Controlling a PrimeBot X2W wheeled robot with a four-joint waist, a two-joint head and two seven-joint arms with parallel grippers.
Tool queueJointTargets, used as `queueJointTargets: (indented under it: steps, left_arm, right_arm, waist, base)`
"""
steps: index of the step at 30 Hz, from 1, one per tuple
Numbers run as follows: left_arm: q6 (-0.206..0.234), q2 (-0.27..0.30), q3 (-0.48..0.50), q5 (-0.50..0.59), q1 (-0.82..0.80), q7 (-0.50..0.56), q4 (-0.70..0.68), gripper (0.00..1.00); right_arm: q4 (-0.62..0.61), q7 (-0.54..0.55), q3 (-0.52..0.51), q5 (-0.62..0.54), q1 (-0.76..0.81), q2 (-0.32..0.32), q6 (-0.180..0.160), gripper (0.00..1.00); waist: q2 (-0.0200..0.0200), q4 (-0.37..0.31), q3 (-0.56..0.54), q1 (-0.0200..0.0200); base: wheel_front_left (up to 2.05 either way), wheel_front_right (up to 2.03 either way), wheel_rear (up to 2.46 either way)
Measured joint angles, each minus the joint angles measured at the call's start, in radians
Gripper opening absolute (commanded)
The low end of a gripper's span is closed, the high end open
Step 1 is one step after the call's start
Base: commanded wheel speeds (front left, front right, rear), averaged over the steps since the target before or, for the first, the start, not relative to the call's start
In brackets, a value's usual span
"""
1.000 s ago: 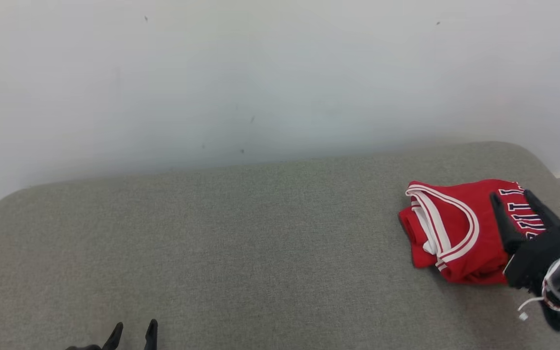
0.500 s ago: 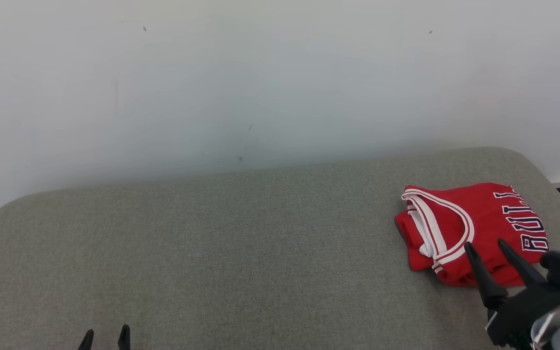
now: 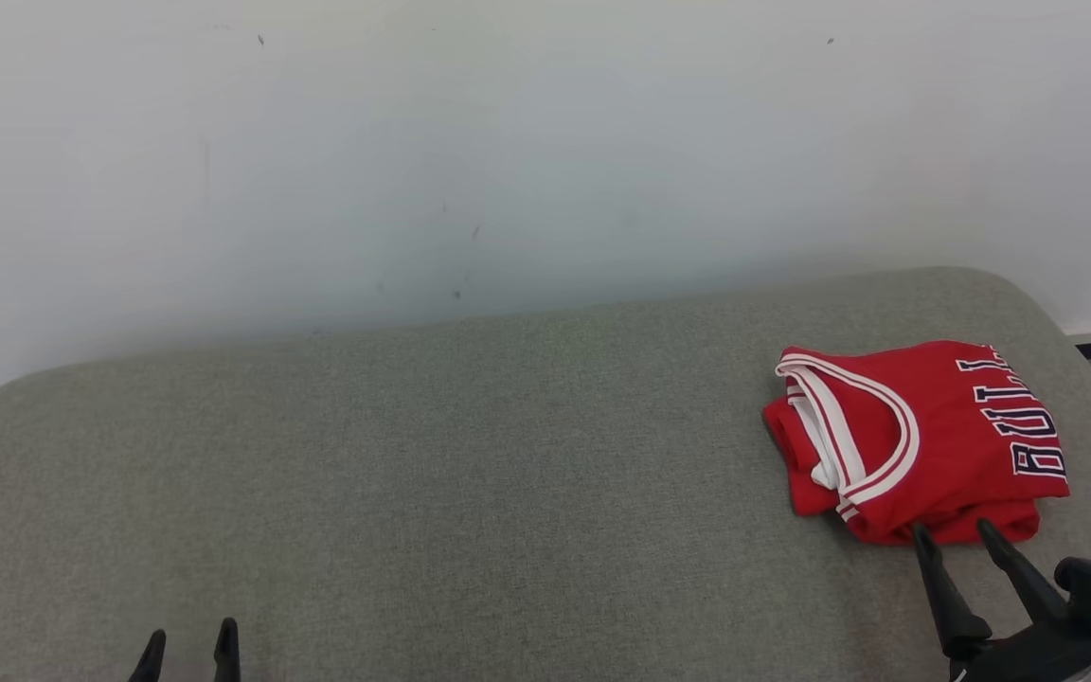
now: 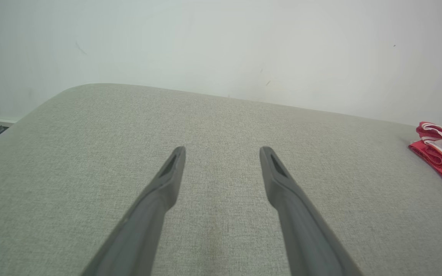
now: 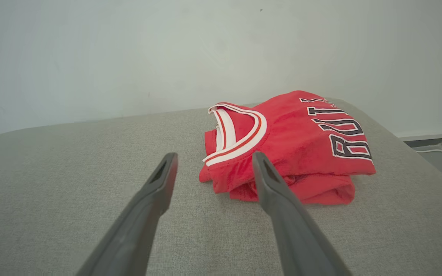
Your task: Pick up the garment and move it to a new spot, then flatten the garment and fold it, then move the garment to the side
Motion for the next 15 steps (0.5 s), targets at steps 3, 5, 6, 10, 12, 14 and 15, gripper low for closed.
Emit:
queueJointTargets:
  steps: [3, 5, 6, 10, 12, 14, 15]
  left_arm:
    - [0.0, -0.002, 0.012, 0.004, 0.0, 0.0, -0.002, 1.0]
    - [0.0, -0.002, 0.019, 0.011, 0.0, 0.0, -0.008, 1.0]
    - [0.0, -0.002, 0.021, 0.013, 0.0, 0.0, -0.01, 1.0]
    - [0.0, -0.009, 0.028, 0.038, 0.0, 0.0, -0.021, 1.0]
    - [0.0, -0.013, 0.03, 0.04, 0.0, 0.0, -0.023, 1.0]
    - [0.0, -0.016, 0.037, 0.043, 0.001, 0.0, -0.025, 1.0]
    - [0.0, -0.017, 0.043, 0.044, 0.001, 0.0, -0.026, 1.0]
  right_arm:
    - [-0.001, 0.0, -0.031, -0.033, 0.019, 0.009, 0.0, 1.0]
    - [-0.007, 0.0, -0.054, -0.053, 0.025, 0.015, 0.0, 1.0]
    - [-0.012, 0.0, -0.068, -0.065, 0.028, 0.02, 0.0, 1.0]
    - [-0.033, -0.001, -0.124, -0.094, 0.05, 0.034, 0.0, 1.0]
    - [-0.041, -0.001, -0.142, -0.111, 0.06, 0.044, 0.0, 1.0]
    - [-0.049, -0.001, -0.151, -0.131, 0.061, 0.056, 0.0, 1.0]
    - [-0.055, -0.001, -0.155, -0.14, 0.061, 0.062, 0.0, 1.0]
  waist:
    - [0.0, 0.002, 0.006, 0.0]
    - [0.0, 0.004, 0.009, 0.0]
    - [0.0, 0.006, 0.011, 0.0]
    - [0.0, 0.015, 0.014, 0.0]
    - [0.0, 0.022, 0.015, 0.0]
    - [0.0, 0.026, 0.015, 0.0]
    - [0.0, 0.028, 0.014, 0.0]
  base:
    - [0.0, 0.0, 0.0]
    - [0.0, 0.0, 0.0]
    - [0.0, 0.0, 0.0]
    - [0.0, 0.0, 0.0]
    - [0.0, 0.0, 0.0]
    - [0.0, 0.0, 0.0]
    - [0.0, 0.0, 0.0]
